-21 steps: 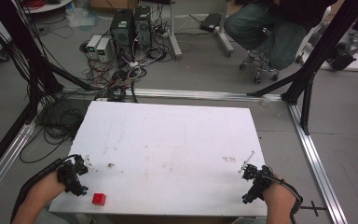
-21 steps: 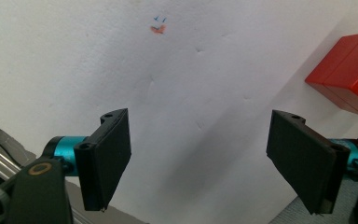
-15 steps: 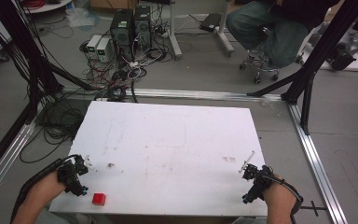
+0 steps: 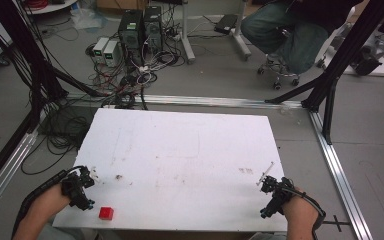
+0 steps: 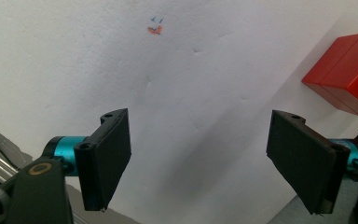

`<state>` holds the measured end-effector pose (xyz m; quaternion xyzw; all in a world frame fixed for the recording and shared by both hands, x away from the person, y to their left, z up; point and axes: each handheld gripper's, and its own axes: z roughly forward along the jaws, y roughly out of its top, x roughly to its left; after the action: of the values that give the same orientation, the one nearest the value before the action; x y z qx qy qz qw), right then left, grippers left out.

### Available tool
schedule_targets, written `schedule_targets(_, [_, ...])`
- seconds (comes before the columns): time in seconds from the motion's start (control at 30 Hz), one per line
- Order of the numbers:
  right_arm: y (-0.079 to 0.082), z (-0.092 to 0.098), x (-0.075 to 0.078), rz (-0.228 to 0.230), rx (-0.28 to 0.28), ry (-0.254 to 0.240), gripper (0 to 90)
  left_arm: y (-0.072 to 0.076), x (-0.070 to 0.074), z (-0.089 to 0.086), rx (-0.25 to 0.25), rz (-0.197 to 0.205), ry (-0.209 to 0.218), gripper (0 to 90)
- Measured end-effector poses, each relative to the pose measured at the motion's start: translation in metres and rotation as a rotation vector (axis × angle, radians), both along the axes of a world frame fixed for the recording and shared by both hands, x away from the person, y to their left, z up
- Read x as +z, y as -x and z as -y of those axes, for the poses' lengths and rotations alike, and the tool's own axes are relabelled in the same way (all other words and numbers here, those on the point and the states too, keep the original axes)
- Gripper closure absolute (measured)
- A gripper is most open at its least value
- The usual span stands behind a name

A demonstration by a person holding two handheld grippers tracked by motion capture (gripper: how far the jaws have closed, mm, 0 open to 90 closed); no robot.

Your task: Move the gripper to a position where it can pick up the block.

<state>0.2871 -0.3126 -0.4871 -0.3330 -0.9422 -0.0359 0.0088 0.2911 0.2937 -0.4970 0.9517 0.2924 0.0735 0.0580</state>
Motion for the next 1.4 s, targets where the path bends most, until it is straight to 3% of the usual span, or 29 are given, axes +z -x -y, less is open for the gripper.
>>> schedule_targets(0.57, [0.006, 0.006, -0.003, 0.003, -0.025, -0.026, 2.5, -0.003, 0.001, 0.001, -0.023, -0.005, 0.003, 22.1])
schedule_targets(0.83, [0.005, 0.006, -0.001, 0.007, -0.023, -0.032, 2.4, -0.011, 0.006, 0.005, -0.141, -0.005, 0.002, 22.2])
schedule_targets(1.03, [0.005, 0.005, -0.002, 0.006, -0.023, -0.036, 2.4, -0.014, 0.009, 0.003, -0.234, -0.001, -0.023, 22.2])
schedule_targets(1.4, [0.004, 0.002, 0.000, 0.010, -0.016, -0.034, 2.4, -0.014, 0.026, 0.005, -0.365, 0.003, -0.006, 22.1])
